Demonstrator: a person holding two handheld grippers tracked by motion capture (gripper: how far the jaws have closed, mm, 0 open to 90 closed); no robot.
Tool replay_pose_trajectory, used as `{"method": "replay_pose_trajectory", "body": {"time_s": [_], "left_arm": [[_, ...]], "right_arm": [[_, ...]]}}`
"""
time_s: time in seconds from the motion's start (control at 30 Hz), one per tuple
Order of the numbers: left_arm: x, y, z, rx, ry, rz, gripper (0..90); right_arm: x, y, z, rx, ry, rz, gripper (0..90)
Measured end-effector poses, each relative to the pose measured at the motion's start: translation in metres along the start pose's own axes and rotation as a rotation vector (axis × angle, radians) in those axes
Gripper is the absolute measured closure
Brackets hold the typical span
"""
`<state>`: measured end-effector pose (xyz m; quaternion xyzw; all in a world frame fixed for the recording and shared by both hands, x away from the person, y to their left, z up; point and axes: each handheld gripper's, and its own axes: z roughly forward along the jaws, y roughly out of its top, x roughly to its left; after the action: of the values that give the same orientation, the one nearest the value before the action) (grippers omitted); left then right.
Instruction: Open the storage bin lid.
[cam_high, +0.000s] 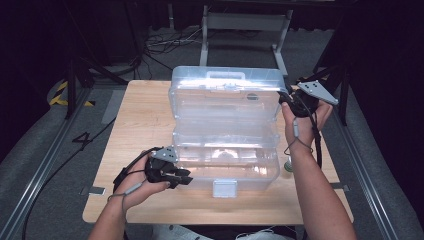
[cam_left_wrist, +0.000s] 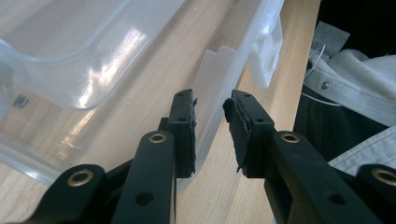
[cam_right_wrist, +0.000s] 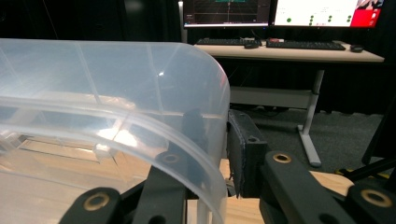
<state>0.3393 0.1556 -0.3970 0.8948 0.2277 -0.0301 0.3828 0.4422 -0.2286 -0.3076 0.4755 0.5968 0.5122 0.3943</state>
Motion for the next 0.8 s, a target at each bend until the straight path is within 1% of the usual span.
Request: {"method": "replay_pose_trajectory", "body": {"time_s": [0.03,0.07,0.1,0.13,0.2,0.3,0.43,0.53,0.57,0.8], "left_arm": [[0.000,0.000,0.002,0.005,-0.001,0.013,70.8],[0.000,0.000,0.002,0.005,-0.001,0.013,70.3],[0.000,0.000,0.008,0.056,0.025,0.035,70.3],[0.000,0.000,0.013,0.058,0.036,0.055,69.5],[-0.001,0.002,0.017,0.080,0.039,0.063,72.3],[-0.002,0.002,0.018,0.083,0.040,0.065,73.0],[0.000,0.002,0.019,0.077,0.027,0.062,73.6],[0.000,0.001,0.019,0.071,0.023,0.064,73.8],[0.000,0.001,0.020,0.071,0.023,0.067,74.0],[0.001,0.000,0.022,0.069,0.021,0.070,74.0]], "right_arm": [[0.000,0.000,0.000,-0.002,-0.002,-0.003,76.9],[0.000,0.000,0.000,-0.002,-0.002,-0.003,76.9],[0.000,0.000,0.001,-0.005,-0.003,-0.003,77.0],[0.000,-0.001,0.001,-0.009,-0.002,-0.003,77.1],[0.000,-0.001,0.002,-0.015,-0.010,-0.004,77.5],[0.000,-0.002,0.002,-0.016,-0.010,-0.005,77.7],[-0.001,-0.002,0.004,-0.015,-0.013,-0.008,78.5],[-0.001,-0.002,0.006,-0.004,-0.017,-0.011,79.5],[-0.002,-0.002,0.008,0.007,-0.021,-0.014,80.6],[-0.002,0.000,0.014,0.031,-0.033,-0.021,81.9]]}}
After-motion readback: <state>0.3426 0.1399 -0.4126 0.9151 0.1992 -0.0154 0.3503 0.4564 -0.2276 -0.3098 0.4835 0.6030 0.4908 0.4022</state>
